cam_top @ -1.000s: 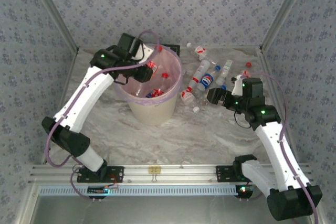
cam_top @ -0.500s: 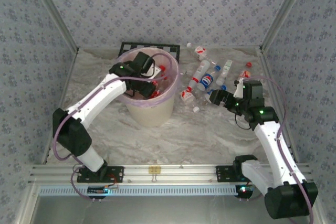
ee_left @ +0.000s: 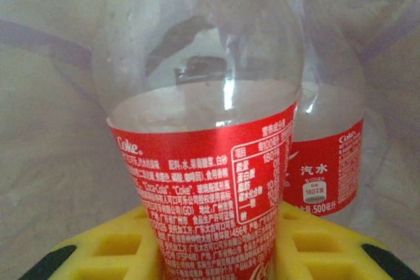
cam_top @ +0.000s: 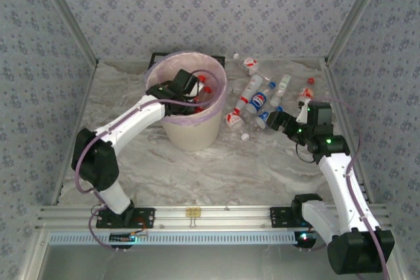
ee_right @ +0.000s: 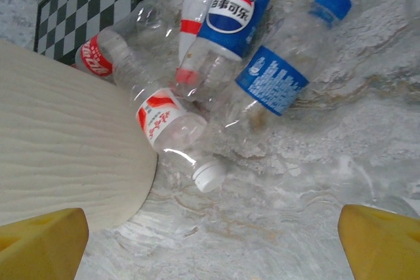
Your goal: Put the plastic bottles in the bin
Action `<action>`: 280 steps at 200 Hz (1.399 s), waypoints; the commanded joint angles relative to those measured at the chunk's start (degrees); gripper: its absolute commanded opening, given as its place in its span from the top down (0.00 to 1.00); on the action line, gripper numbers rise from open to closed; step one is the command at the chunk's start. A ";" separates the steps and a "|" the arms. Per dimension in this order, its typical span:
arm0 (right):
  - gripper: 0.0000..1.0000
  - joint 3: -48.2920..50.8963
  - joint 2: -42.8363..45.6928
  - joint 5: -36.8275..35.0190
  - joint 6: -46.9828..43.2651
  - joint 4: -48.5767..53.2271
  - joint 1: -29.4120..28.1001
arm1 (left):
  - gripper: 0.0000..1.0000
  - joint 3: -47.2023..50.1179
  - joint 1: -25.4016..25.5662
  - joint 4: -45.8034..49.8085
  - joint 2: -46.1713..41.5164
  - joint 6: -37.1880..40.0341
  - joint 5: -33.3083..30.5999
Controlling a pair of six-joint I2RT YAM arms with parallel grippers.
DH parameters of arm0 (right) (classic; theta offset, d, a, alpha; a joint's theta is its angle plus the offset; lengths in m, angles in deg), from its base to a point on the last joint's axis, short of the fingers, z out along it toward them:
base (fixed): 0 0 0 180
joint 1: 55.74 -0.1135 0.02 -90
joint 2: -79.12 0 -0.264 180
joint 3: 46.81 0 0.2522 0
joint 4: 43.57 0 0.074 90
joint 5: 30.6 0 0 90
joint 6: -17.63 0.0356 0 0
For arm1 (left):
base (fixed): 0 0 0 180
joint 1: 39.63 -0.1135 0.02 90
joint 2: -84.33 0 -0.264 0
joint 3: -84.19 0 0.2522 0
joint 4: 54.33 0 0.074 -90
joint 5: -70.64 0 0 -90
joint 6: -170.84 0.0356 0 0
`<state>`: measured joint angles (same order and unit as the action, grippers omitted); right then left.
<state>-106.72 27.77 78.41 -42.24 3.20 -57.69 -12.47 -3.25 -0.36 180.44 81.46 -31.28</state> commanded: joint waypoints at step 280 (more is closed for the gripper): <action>0.14 -53.26 -61.95 -8.02 -15.07 16.18 19.32 | 0.00 -7.94 5.35 4.57 -26.78 -9.68 6.85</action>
<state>-153.04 -27.25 68.13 -50.72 13.28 -37.87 -21.06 1.76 5.93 156.09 75.47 -31.15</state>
